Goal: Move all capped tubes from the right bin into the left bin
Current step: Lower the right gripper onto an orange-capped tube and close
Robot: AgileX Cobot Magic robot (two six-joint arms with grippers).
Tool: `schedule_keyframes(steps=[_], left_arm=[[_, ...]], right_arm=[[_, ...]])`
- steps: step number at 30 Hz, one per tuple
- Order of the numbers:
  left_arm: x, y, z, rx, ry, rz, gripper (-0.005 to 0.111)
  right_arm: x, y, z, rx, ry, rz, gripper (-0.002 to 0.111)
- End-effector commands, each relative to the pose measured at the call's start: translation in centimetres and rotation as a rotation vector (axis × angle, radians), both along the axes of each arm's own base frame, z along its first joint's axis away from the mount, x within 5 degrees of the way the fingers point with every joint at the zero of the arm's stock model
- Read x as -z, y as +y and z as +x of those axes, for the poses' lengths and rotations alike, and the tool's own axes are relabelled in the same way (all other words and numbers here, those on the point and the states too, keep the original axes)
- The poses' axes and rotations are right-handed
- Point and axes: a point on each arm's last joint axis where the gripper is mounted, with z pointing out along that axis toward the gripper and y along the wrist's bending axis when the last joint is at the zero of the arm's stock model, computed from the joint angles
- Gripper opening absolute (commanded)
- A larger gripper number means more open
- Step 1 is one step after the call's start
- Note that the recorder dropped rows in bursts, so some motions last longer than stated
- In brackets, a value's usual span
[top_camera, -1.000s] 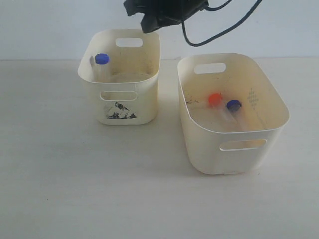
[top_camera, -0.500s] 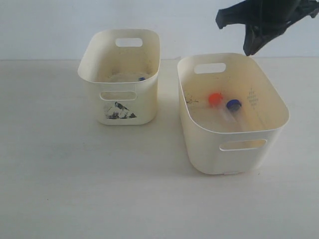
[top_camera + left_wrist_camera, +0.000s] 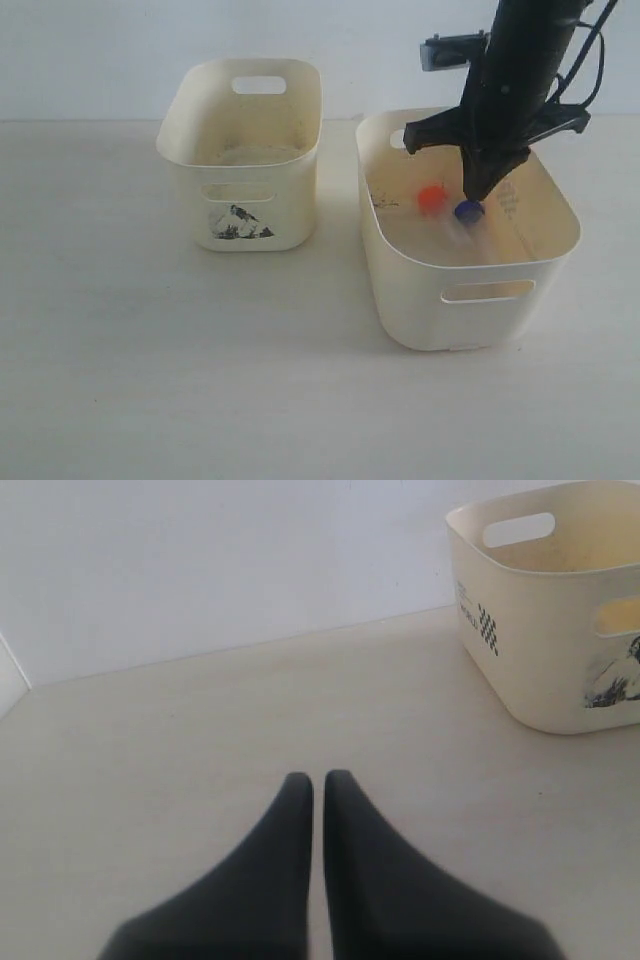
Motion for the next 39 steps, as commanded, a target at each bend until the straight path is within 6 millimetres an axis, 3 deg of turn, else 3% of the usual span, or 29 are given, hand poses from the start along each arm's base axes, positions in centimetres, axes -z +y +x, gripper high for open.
schedule_keyframes(steps=[1,5,11,16,21,29,39], left_arm=[[-0.2,0.0,0.0,0.002,-0.013,-0.017,0.004],[-0.2,0.0,0.0,0.002,-0.013,-0.017,0.004],[-0.2,0.0,0.0,0.002,-0.013,-0.017,0.004],[-0.2,0.0,0.0,0.002,-0.013,-0.017,0.004],[-0.2,0.0,0.0,0.002,-0.013,-0.017,0.004],[-0.2,0.0,0.0,0.002,-0.013,-0.017,0.004],[-0.2,0.0,0.0,0.002,-0.013,-0.017,0.004]], right_arm=[[2.3,0.1,0.5,0.015,0.055,-0.015,0.002],[4.2,0.6,1.2,0.034,0.077,0.014,0.002],[4.3,0.8,1.4,0.04,0.061,0.033,0.002],[1.7,0.7,2.4,0.027,0.006,0.015,0.002],[-0.1,2.1,2.9,0.003,-0.06,0.027,0.002],[3.5,3.0,3.5,-0.008,0.007,-0.037,0.002],[3.9,3.0,3.7,-0.012,0.015,-0.04,0.002]])
